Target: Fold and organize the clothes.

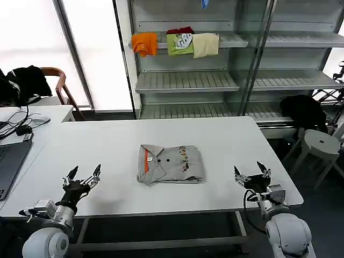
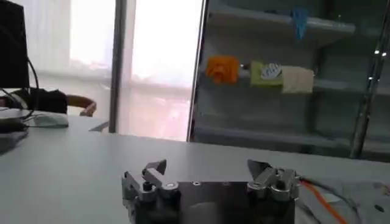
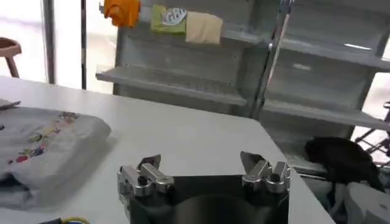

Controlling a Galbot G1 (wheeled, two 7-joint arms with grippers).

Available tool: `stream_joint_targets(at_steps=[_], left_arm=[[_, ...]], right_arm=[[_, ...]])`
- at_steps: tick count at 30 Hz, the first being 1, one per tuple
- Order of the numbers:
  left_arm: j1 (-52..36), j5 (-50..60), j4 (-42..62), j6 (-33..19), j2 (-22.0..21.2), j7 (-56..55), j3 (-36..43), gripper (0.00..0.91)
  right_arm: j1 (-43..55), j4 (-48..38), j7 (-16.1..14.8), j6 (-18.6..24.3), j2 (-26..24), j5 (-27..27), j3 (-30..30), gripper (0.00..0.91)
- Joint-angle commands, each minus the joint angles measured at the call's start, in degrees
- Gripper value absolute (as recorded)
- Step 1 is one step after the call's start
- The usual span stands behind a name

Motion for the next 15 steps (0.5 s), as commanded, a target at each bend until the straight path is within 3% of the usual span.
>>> stream_joint_targets(at_steps=[1, 15], left_arm=[[0.3, -0.7, 0.7, -2.0, -0.3, -0.3, 0.1, 0.907], [0.3, -2.8, 3.9, -4.5, -1.1, -0.3, 1.1, 0.907]], right_arm=[[0.7, -1.3, 0.3, 0.8, -1.3, 1.7, 0.7, 0.907], [1.8, -5.2, -0.6, 2.9, -4.0, 5.7, 1.5, 0.907]])
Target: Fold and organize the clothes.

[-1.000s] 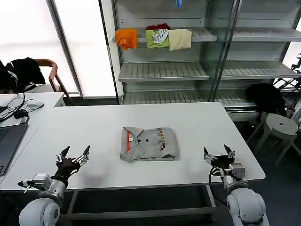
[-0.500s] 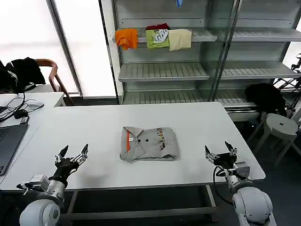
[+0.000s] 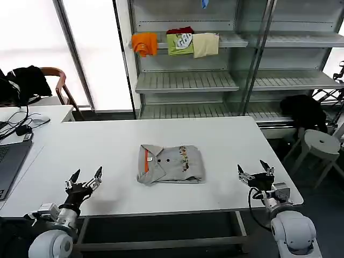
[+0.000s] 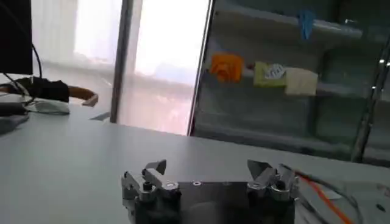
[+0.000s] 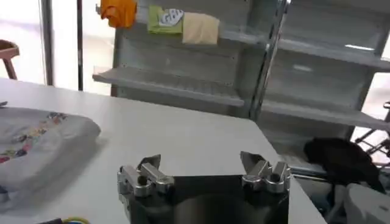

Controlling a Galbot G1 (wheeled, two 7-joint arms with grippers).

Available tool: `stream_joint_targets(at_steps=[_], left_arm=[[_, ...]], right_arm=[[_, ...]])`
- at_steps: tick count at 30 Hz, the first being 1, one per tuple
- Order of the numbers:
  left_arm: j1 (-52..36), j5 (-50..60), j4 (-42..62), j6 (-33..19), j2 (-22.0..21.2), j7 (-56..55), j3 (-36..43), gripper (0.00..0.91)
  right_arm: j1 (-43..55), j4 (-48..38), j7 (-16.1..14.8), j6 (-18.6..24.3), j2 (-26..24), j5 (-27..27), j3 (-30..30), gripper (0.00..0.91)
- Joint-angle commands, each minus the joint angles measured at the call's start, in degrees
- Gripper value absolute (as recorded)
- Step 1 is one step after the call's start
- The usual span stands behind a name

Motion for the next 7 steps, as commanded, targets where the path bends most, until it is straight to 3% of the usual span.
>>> stream_joint_targets(at_steps=[1, 7], left_arm=[[0.2, -1.3, 1.3, -1.6, 0.0, 0.0, -0.1, 0.907], [1.9, -3.8, -0.6, -2.8, -0.2, -0.2, -0.2, 0.907]], right_arm=[[0.9, -2.6, 0.0, 0.9, -1.3, 2.5, 0.1, 0.907], [1.8, -3.2, 0.7, 1.2, -1.1, 3.3, -0.6, 0.907]])
